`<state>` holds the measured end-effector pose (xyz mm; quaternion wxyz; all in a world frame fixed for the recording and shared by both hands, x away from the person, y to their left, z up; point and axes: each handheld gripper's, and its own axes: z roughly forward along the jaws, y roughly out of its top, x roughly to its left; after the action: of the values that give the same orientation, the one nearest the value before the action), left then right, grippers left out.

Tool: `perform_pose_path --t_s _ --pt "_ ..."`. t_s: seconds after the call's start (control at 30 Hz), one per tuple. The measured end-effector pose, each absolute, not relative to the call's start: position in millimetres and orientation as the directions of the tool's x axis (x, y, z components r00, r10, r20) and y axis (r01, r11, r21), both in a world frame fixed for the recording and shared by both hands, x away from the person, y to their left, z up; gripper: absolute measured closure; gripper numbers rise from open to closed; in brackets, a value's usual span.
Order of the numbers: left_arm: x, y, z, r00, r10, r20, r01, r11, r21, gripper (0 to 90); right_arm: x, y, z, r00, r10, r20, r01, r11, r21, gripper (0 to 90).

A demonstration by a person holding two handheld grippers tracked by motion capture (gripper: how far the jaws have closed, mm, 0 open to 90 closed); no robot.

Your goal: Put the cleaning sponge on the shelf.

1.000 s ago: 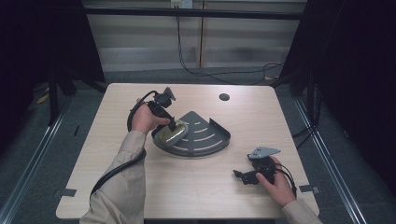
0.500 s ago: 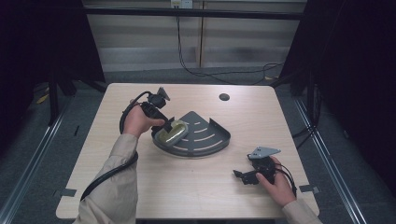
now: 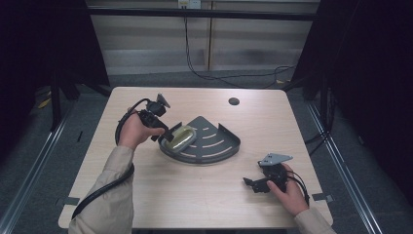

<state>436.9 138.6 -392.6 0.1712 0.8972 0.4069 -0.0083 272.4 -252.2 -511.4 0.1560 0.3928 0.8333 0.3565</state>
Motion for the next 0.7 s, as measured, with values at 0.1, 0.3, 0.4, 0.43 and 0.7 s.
perform_pose_path --t_s 0.1,0.3,0.4,0.43,0.7 --pt "433.3 143.4 -392.2 0.668 0.727 -0.158 0.734 -0.608 0.304 21.7 272.4 -252.2 -511.4 -0.643 0.766 0.02 0.544 0.437 0.717 10.6" --pt "425.3 152.4 -393.9 0.669 0.725 -0.164 0.732 -0.604 0.316 21.7 272.2 -252.1 -511.3 -0.641 0.767 0.022 0.546 0.436 0.715 10.6" --pt "421.4 156.7 -395.2 0.666 0.726 -0.17 0.735 -0.6 0.316 21.7 272.3 -252.1 -511.3 -0.642 0.767 0.022 0.546 0.436 0.715 10.6" --pt "421.4 156.7 -395.2 0.666 0.726 -0.17 0.735 -0.6 0.316 21.7 272.3 -252.2 -511.3 -0.643 0.766 0.021 0.545 0.438 0.715 10.6" --pt "410.8 171.2 -403.9 0.658 0.729 -0.19 0.743 -0.585 0.326 21.7 272.3 -252.2 -511.3 -0.643 0.765 0.022 0.545 0.438 0.715 10.6"
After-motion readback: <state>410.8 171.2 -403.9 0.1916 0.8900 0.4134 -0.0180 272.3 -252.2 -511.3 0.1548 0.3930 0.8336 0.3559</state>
